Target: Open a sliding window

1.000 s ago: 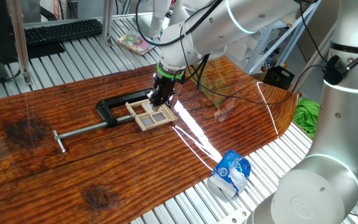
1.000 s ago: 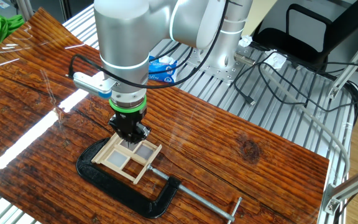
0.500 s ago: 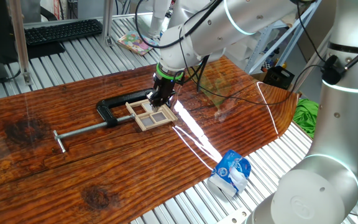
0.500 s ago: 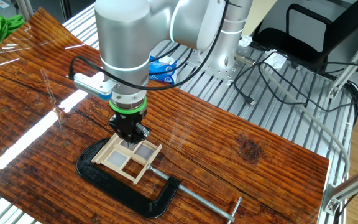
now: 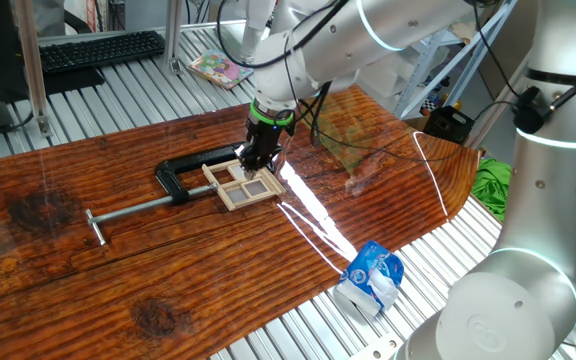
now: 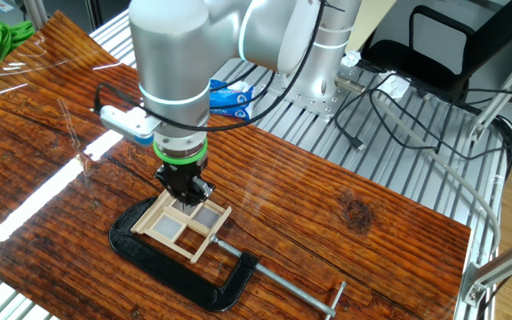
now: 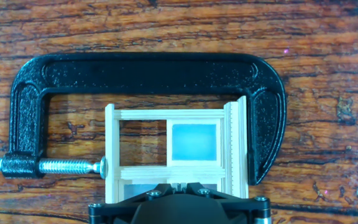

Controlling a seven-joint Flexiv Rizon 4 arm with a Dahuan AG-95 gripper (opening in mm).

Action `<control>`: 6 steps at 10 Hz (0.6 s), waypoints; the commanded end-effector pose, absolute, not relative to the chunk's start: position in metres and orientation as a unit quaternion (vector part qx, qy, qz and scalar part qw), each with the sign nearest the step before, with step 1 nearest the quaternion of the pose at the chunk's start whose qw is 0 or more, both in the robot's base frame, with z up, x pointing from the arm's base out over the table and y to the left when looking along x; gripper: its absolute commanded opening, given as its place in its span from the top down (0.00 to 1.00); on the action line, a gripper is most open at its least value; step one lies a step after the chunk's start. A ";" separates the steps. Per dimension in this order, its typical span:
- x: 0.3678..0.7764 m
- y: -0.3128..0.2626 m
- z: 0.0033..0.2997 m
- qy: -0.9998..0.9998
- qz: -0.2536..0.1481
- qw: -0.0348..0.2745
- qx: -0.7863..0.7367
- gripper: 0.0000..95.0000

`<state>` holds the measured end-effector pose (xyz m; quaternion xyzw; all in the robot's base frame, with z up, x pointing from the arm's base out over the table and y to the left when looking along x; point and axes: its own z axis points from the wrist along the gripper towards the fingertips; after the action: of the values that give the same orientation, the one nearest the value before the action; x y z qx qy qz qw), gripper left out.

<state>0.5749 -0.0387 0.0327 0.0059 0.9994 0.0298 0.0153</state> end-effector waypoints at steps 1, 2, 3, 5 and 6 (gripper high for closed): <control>0.573 -0.039 0.034 0.999 0.029 0.017 0.007 1.00; 0.573 -0.039 0.034 1.000 0.030 0.006 0.008 1.00; 0.573 -0.039 0.034 0.999 0.030 0.001 0.011 1.00; 0.573 -0.039 0.034 0.999 0.030 -0.026 0.014 1.00; 0.573 -0.039 0.034 0.999 0.029 -0.038 0.014 1.00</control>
<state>0.5742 -0.0386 0.0318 0.0139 0.9989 0.0300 -0.0331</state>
